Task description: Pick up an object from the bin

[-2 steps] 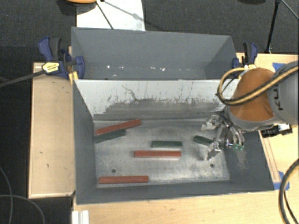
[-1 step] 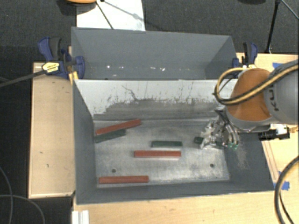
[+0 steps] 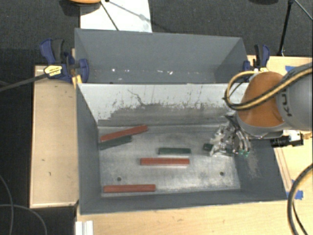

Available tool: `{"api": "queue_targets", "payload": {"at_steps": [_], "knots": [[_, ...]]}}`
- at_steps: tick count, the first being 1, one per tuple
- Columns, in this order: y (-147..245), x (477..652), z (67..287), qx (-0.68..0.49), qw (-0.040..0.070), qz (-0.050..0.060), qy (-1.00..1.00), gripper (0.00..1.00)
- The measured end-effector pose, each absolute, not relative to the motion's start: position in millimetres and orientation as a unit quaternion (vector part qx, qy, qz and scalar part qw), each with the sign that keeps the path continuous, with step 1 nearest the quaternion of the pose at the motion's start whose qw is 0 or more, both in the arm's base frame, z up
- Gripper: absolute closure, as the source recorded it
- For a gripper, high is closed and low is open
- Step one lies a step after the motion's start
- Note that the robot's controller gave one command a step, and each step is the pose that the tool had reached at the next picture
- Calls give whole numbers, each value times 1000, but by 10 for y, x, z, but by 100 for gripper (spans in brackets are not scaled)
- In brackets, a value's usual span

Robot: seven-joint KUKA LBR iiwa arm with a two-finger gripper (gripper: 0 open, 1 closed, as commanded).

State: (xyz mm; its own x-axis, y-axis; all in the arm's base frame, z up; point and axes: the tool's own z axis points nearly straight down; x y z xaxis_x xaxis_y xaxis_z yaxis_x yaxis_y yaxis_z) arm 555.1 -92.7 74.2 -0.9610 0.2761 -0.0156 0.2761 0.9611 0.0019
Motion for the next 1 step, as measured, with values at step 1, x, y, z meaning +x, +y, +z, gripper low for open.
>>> {"api": "queue_targets", "payload": {"at_steps": [1], "knots": [[-924, 5537, 772, 139, 4, 0, 990, 100]]}}
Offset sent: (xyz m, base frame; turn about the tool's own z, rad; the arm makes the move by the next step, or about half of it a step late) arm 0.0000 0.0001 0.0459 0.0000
